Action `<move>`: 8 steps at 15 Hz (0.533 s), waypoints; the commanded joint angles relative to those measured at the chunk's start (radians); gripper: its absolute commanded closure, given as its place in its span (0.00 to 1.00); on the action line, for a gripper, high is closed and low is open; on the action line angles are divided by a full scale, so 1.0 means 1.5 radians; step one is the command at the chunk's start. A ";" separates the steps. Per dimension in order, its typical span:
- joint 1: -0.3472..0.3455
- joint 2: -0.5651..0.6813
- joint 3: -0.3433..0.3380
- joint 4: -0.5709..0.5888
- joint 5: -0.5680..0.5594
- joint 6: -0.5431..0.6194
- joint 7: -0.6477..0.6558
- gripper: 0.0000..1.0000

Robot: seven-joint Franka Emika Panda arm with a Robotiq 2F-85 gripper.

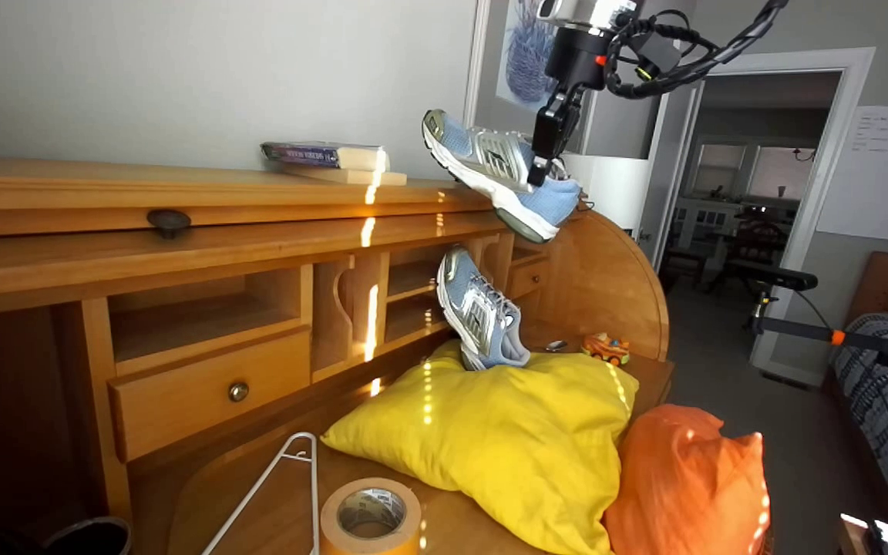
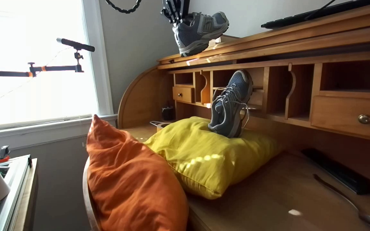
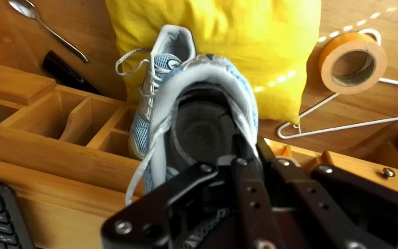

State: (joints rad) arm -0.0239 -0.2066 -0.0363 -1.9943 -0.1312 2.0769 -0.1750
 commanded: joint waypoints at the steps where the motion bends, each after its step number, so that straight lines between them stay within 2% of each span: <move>1: 0.001 0.047 -0.003 0.072 -0.002 -0.038 -0.032 0.98; 8: 0.000 0.116 0.001 0.177 -0.005 -0.087 -0.043 0.98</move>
State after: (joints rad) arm -0.0238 -0.0857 -0.0362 -1.8307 -0.1312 2.0040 -0.2264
